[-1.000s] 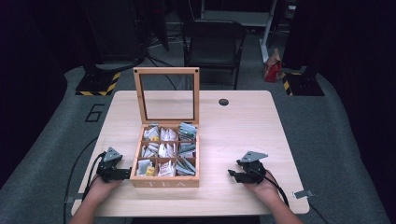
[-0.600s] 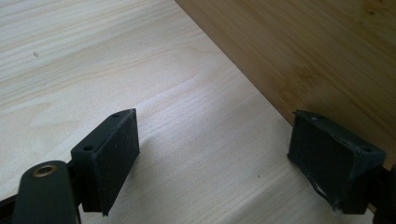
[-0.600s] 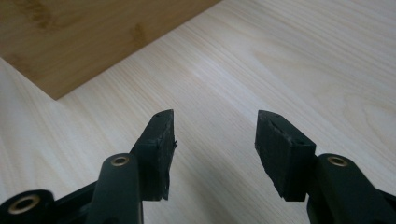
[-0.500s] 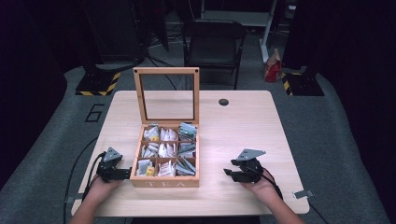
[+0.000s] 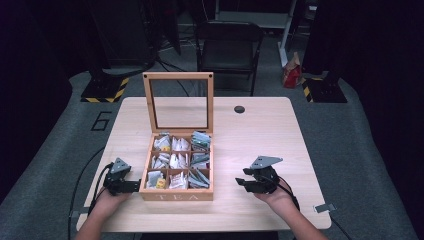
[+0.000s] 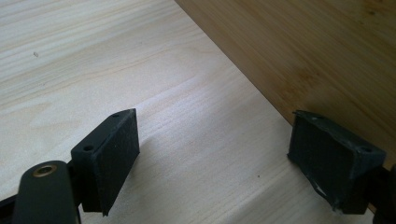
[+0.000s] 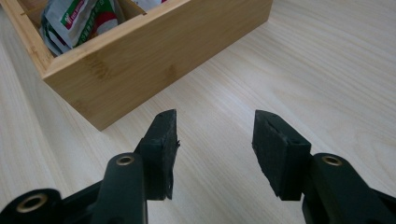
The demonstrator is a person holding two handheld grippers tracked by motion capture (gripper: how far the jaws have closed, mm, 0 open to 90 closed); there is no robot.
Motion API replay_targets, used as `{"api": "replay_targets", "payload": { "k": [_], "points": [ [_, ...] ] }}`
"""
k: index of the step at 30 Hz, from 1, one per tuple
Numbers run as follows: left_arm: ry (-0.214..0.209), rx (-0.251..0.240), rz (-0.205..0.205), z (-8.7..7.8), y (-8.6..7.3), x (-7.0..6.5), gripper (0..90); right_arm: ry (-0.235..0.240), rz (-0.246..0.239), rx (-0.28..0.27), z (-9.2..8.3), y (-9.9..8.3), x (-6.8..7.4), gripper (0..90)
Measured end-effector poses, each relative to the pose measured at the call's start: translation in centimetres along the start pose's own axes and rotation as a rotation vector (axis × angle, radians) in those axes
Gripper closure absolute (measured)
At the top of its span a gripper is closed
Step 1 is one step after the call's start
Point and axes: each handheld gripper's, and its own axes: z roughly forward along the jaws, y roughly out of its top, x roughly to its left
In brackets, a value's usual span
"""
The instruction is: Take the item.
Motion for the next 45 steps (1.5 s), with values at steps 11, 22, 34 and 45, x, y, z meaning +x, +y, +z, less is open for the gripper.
{"api": "replay_targets", "payload": {
  "k": [11,22,34,45],
  "points": [
    [0.0,0.0,0.0,0.0,0.0,0.0,15.8,0.017,-0.016,-0.015,-0.3,1.5,0.5,53.1],
    [0.0,0.0,-0.001,0.0,0.0,0.0,15.8,0.041,-0.025,-0.036,-0.6,3.6,1.4,56.5],
    [0.0,0.0,0.0,0.0,0.0,0.0,15.8,0.089,-0.045,-0.034,-0.1,5.6,2.8,64.2],
    [0.0,0.0,0.0,0.0,0.0,0.0,15.8,0.132,-0.072,-0.034,1.1,6.9,4.2,68.9]
  ]
}}
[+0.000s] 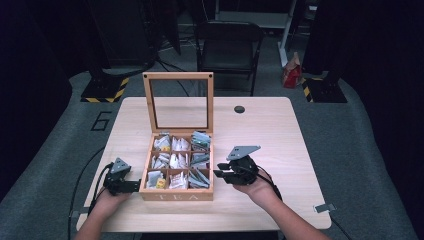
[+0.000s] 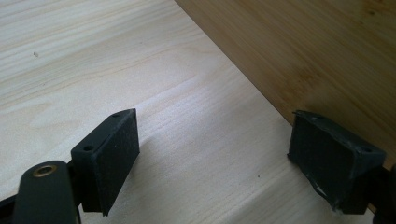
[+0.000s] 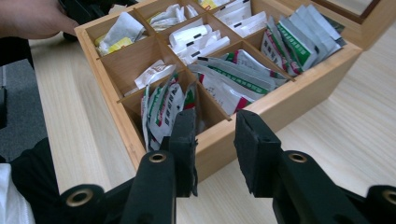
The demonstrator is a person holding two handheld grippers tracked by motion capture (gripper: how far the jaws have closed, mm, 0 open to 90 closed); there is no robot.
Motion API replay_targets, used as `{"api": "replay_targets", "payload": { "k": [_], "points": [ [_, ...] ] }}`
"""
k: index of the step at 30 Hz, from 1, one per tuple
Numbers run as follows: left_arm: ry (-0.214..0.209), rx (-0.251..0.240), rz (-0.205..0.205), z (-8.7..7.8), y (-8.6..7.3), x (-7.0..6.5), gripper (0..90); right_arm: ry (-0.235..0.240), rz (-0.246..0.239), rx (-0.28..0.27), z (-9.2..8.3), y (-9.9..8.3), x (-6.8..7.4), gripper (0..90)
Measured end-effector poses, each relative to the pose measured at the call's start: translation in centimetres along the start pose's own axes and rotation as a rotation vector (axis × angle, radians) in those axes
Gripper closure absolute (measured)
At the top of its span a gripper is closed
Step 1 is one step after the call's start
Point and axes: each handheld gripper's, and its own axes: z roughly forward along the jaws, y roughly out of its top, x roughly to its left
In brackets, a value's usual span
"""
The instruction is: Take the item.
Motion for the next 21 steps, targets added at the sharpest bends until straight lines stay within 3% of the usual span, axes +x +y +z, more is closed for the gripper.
{"api": "replay_targets", "payload": {
  "k": [13,21],
  "points": [
    [0.0,0.0,0.0,0.0,0.0,0.0,15.8,0.045,-0.015,0.017,1.8,0.1,1.3,75.8],
    [0.0,0.0,0.0,0.0,0.0,0.0,15.8,0.046,-0.022,0.025,2.5,0.0,1.6,77.4]
  ]
}}
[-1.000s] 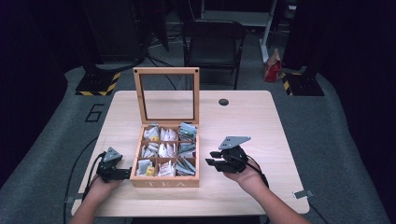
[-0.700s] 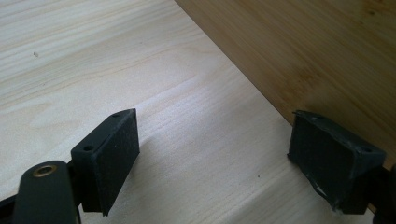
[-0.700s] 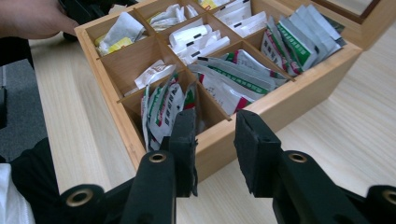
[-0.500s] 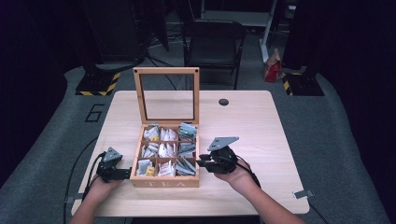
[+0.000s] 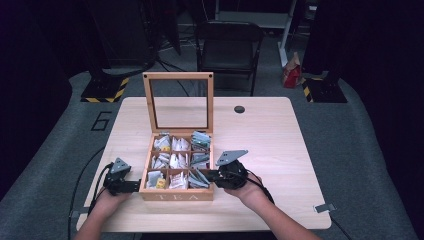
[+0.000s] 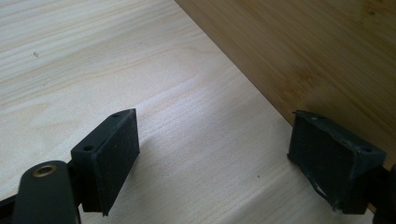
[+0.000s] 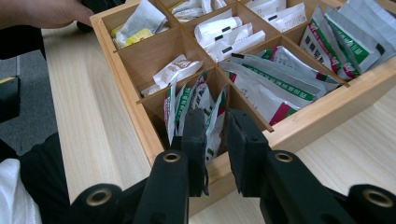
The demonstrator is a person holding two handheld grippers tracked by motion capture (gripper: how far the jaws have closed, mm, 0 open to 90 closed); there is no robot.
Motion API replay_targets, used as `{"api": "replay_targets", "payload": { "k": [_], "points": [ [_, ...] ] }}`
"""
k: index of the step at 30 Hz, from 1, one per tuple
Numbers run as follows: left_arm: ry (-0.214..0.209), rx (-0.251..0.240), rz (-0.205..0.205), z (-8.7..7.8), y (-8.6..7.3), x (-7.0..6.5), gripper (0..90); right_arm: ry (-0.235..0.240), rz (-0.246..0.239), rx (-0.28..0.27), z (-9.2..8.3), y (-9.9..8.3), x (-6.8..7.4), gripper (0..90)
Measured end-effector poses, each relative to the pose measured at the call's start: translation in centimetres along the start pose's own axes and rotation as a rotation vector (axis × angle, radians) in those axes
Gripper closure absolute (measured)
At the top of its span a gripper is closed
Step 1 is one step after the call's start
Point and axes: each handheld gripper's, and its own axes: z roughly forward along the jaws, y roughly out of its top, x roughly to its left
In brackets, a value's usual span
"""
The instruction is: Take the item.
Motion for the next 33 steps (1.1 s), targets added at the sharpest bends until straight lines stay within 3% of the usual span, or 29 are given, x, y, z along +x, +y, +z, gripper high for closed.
{"api": "replay_targets", "payload": {
  "k": [10,23,33],
  "points": [
    [0.0,0.0,0.0,0.0,0.0,0.0,15.8,-0.004,-0.016,0.012,1.3,0.2,0.0,81.6],
    [0.0,0.0,0.0,0.0,0.0,0.0,15.8,0.021,0.005,0.043,2.6,0.0,-0.2,82.7],
    [0.0,0.0,-0.001,0.0,0.0,0.0,15.8,0.031,-0.006,0.049,2.9,-0.1,-0.2,89.7]
  ]
}}
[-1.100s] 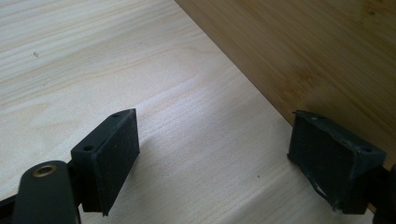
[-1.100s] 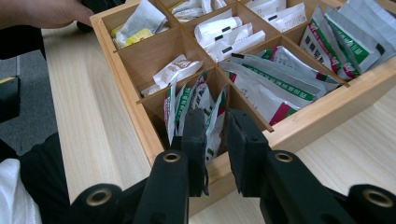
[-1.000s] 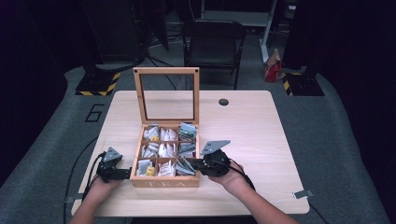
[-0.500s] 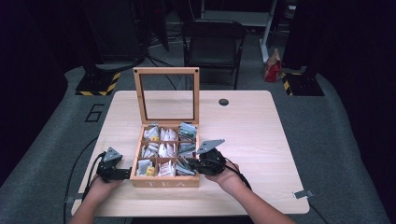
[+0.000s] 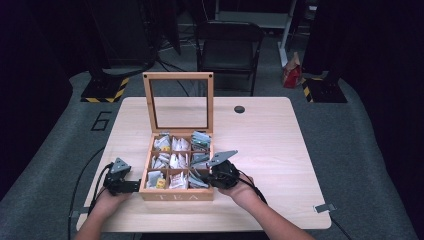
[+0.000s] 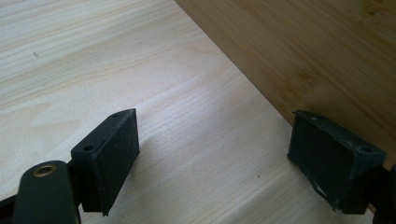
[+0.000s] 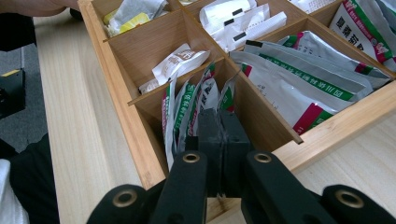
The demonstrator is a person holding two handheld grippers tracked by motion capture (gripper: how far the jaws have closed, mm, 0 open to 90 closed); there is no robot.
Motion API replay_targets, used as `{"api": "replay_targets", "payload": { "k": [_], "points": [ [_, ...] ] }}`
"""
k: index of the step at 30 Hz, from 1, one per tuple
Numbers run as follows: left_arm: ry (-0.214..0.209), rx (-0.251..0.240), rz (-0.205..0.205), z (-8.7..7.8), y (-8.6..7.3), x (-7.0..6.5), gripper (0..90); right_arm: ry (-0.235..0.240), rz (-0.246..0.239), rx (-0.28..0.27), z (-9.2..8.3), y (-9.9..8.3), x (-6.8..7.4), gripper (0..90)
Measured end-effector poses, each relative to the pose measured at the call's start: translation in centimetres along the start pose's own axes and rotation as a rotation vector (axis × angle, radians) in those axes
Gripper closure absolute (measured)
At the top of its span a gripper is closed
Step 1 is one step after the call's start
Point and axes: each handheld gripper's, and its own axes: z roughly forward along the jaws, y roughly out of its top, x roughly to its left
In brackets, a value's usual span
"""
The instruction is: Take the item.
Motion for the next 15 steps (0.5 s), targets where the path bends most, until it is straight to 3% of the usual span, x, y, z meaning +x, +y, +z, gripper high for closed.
{"api": "replay_targets", "payload": {
  "k": [15],
  "points": [
    [0.0,0.001,0.001,-0.01,0.0,0.0,15.8,0.015,-0.004,-0.017,-0.86,0.55,0.23,90.0]
  ]
}}
